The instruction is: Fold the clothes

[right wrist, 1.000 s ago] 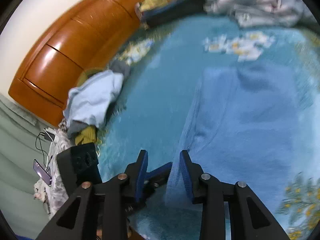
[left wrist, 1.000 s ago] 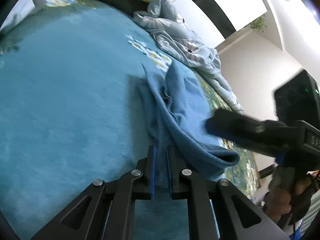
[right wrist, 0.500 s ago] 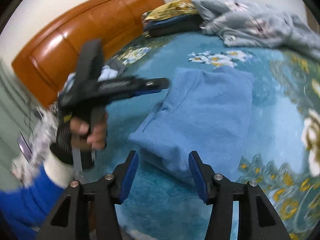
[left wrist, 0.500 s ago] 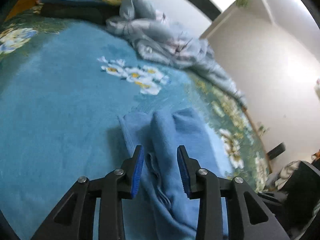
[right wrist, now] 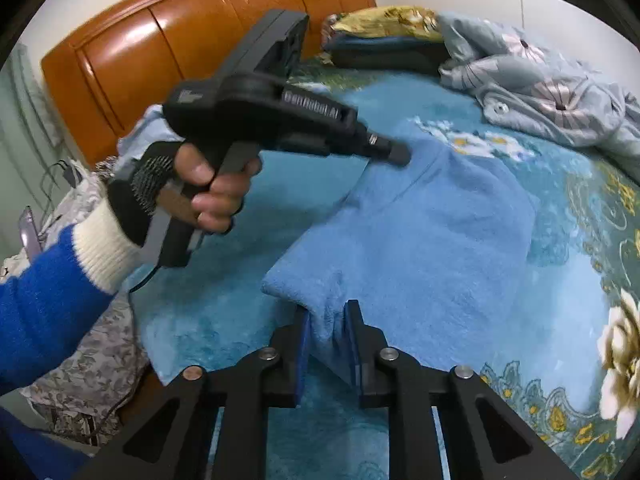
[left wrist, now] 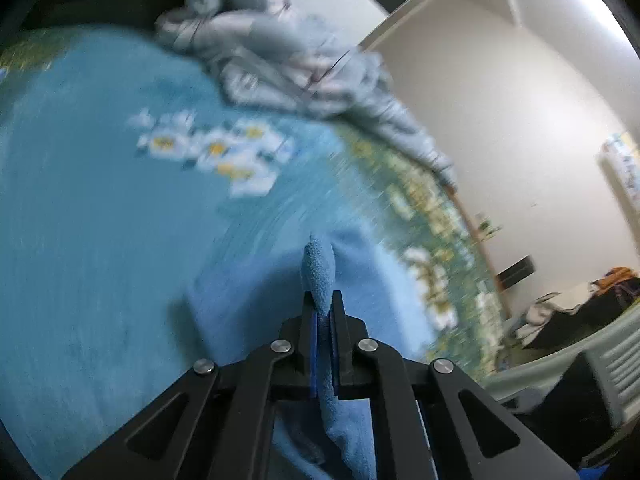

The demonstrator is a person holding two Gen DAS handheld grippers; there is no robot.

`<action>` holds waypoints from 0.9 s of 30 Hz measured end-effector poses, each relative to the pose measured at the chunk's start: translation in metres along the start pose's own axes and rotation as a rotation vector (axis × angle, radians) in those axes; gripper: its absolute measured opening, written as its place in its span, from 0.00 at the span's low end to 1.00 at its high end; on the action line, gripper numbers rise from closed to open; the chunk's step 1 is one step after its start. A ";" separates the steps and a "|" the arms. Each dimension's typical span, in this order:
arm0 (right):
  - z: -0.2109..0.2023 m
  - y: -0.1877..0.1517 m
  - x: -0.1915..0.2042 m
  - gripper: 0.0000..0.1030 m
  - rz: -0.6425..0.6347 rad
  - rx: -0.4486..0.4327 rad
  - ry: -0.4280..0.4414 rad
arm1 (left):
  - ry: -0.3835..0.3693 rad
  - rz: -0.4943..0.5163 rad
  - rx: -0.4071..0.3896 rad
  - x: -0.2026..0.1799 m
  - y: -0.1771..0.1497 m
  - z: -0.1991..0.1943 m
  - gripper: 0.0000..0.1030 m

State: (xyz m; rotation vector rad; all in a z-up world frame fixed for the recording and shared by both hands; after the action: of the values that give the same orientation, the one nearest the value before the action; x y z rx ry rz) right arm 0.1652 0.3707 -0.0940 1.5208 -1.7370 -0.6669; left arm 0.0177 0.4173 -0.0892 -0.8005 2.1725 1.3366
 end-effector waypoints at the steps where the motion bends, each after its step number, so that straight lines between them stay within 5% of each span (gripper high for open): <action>1: 0.000 0.001 0.002 0.18 -0.012 -0.004 -0.002 | -0.006 0.017 -0.013 -0.002 0.005 -0.002 0.05; 6: 0.029 -0.027 0.019 0.17 0.006 0.068 0.022 | 0.110 -0.001 0.059 0.036 -0.015 0.021 0.05; 11: 0.032 -0.045 0.029 0.21 -0.054 0.089 0.016 | 0.106 -0.085 0.021 0.056 -0.026 0.005 0.12; 13: 0.016 -0.038 0.018 0.23 0.012 0.036 0.019 | 0.112 -0.093 -0.017 0.057 -0.025 -0.008 0.33; 15: -0.006 -0.032 -0.007 0.45 0.109 -0.051 -0.025 | 0.154 -0.080 -0.063 0.059 -0.023 -0.021 0.69; 17: -0.024 -0.034 -0.036 0.55 0.229 -0.120 -0.087 | 0.194 -0.069 -0.092 0.063 -0.023 -0.026 0.71; 22: -0.043 -0.069 -0.098 0.56 0.632 -0.193 -0.154 | 0.217 -0.058 0.016 0.070 -0.037 -0.001 0.71; 27: -0.025 -0.076 -0.097 0.58 0.735 -0.196 -0.097 | 0.251 -0.067 0.039 0.076 -0.039 0.015 0.71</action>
State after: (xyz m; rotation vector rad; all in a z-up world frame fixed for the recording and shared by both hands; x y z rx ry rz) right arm 0.2353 0.4552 -0.1560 0.6395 -2.0484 -0.5010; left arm -0.0090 0.3988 -0.1691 -1.0653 2.3300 1.2118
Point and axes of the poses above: each gripper's, at about its wrist camera, not at the fingertips, and z roughly the way its jaws point, x to its left, y to its top, the point moved 8 cm from there along z, roughly the way its jaws point, and after that the axes turned 14 degrees about -x, right-handed, at the moved point
